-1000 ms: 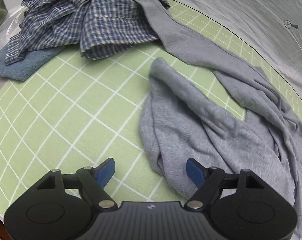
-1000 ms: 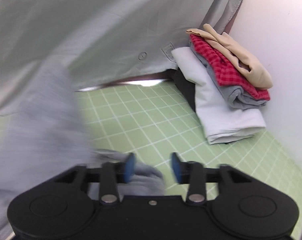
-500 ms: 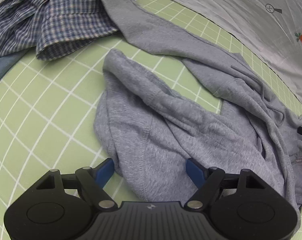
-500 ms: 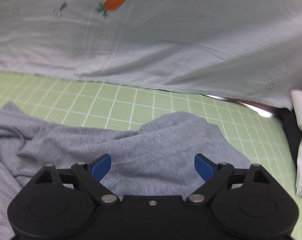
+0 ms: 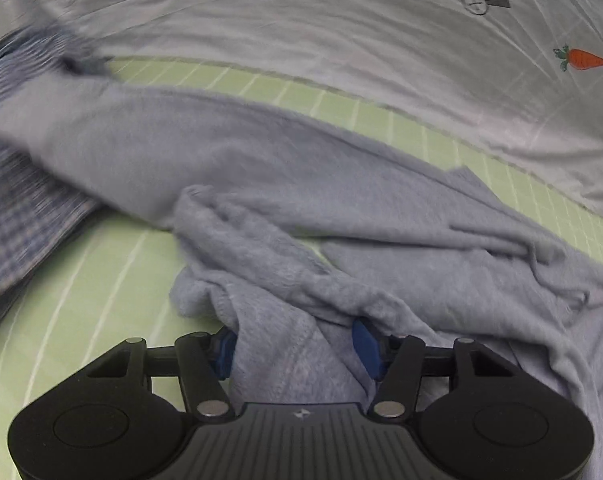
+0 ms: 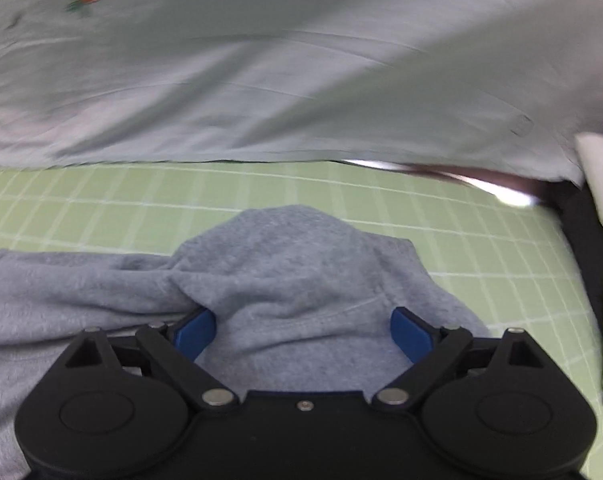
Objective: Fold clothes
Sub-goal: 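Lay the hoodie down and open both grippers, releasing it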
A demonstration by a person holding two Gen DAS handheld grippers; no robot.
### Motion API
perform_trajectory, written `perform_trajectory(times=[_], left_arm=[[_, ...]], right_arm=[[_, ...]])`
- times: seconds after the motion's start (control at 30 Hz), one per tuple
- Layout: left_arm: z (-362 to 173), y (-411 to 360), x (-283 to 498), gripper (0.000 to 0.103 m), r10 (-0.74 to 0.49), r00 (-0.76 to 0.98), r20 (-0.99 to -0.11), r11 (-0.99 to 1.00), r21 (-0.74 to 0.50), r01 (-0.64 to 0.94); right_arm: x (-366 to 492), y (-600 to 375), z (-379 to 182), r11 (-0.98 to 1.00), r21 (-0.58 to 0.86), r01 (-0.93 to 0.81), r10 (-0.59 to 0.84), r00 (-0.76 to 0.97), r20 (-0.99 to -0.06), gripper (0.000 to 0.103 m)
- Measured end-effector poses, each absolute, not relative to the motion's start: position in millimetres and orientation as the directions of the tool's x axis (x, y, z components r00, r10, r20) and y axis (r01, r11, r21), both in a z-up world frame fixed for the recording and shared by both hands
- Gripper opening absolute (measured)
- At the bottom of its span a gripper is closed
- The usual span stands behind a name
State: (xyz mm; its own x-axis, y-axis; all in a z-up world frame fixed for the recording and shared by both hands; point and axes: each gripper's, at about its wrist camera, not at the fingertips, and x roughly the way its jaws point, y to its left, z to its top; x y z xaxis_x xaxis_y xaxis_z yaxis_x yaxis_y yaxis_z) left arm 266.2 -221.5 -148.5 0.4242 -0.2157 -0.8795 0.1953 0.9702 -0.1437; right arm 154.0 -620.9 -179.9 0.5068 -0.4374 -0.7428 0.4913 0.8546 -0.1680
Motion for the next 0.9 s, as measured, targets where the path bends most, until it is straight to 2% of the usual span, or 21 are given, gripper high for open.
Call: perform_trajectory(times=[0.17, 0.27, 0.5, 0.7, 0.83, 0.9], left_arm=[[-129.2, -257.7, 285.5, 0.060, -0.294, 0.441, -0.848, 0.950, -0.209, 0.230], [-116.5, -260.2, 271.0, 0.068, -0.319, 0.455, -0.831, 0.942, -0.225, 0.249], [-116.8, -218.1, 192.3, 0.070, -0.299, 0.404, -0.864, 0.948, -0.223, 0.225], [-112.9, -172.9, 128.5, 0.070, -0.292, 0.345, -0.892, 0.953, -0.240, 0.187], [-105.6, -151.2, 106.3, 0.070, -0.294, 0.358, -0.886, 0.954, -0.251, 0.163], [-102.1, -143.1, 100.4, 0.070, -0.294, 0.375, -0.879, 0.955, -0.253, 0.156]], right_arm=[[118.6, -680.2, -177.3, 0.718, -0.250, 0.650, -0.579, 0.359, -0.732, 0.094], [79.2, -713.6, -171.5, 0.633, -0.264, 0.728, -0.609, 0.258, -0.750, 0.094], [-26.3, -686.0, -158.4, 0.649, -0.334, 0.684, -0.624, 0.228, -0.747, 0.092], [-90.7, -659.4, -166.1, 0.573, -0.002, 0.820, -0.461, 0.320, -0.827, 0.091], [-101.5, -632.5, -166.2, 0.587, 0.032, 0.809, -0.421, 0.339, -0.841, 0.092], [-96.7, -609.0, -171.1, 0.649, -0.043, 0.760, -0.408, 0.299, -0.863, 0.093]])
